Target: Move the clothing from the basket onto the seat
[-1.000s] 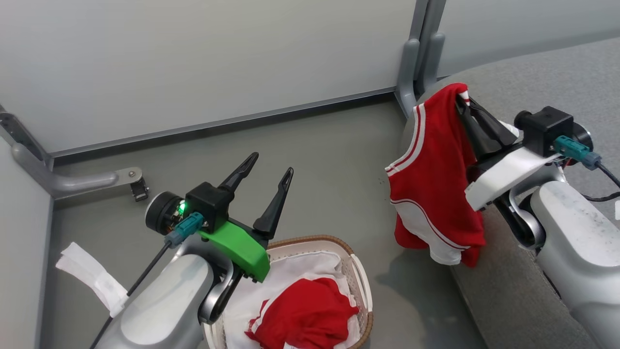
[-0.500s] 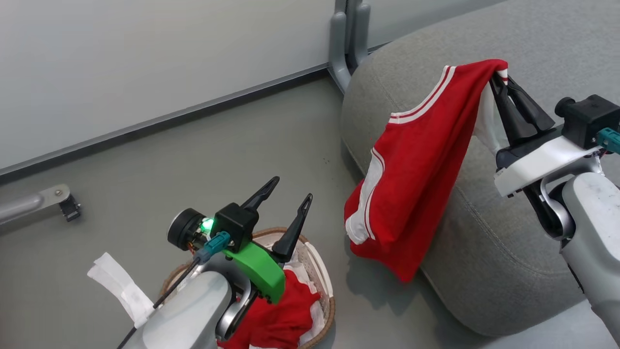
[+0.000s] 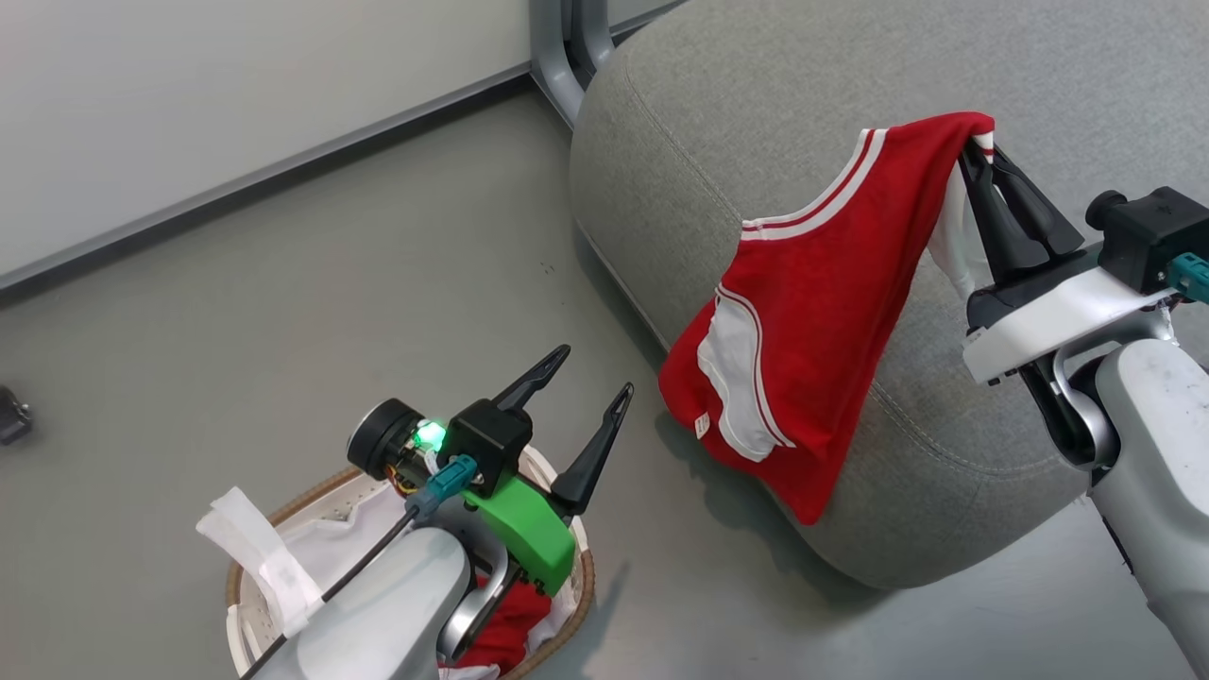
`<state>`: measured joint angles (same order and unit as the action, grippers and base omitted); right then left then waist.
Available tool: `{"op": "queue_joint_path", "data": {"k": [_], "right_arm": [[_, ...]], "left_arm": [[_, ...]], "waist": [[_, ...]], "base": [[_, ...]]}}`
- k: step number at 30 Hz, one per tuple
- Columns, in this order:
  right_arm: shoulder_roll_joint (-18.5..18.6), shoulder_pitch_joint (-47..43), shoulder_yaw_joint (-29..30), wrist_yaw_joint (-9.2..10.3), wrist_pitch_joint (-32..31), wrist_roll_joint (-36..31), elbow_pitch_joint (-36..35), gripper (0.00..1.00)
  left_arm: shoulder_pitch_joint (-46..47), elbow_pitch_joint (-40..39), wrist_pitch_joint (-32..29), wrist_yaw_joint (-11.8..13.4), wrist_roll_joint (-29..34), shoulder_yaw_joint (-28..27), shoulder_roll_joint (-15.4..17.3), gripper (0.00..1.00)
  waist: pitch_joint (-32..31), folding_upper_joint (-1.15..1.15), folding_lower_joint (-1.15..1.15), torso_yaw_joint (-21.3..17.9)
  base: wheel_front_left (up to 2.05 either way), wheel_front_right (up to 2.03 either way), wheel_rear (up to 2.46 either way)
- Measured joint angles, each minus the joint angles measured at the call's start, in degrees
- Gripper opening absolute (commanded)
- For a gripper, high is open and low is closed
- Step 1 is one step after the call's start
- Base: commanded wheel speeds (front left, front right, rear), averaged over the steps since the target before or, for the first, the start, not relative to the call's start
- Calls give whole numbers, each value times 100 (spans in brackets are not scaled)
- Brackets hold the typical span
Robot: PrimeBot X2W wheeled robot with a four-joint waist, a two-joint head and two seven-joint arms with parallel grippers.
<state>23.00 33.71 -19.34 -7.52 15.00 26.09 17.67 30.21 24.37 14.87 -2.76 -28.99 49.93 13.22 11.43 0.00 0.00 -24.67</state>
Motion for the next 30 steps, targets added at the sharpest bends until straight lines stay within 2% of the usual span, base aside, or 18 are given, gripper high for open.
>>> {"op": "queue_joint_path", "data": {"k": [8,13,23,30], "right_arm": [[-78,420,-43,0,-52,154,236,0],[76,1108,-135,0,-274,326,421,0],[857,3136,-71,-1,-1053,391,914,0],[1596,4716,224,-1,-1526,-10,1327,0]], "left_arm": [[113,-132,9,74,92,-5,2,100],[168,-223,9,133,136,-63,38,100],[193,-700,13,337,365,-109,252,100],[364,-1028,-98,456,548,-38,399,100]], "waist": [[284,0,0,35],[459,0,0,160],[867,0,0,410],[1260,0,0,599]], "base": [[0,0,0],[0,0,0],[0,0,0],[0,0,0]]}}
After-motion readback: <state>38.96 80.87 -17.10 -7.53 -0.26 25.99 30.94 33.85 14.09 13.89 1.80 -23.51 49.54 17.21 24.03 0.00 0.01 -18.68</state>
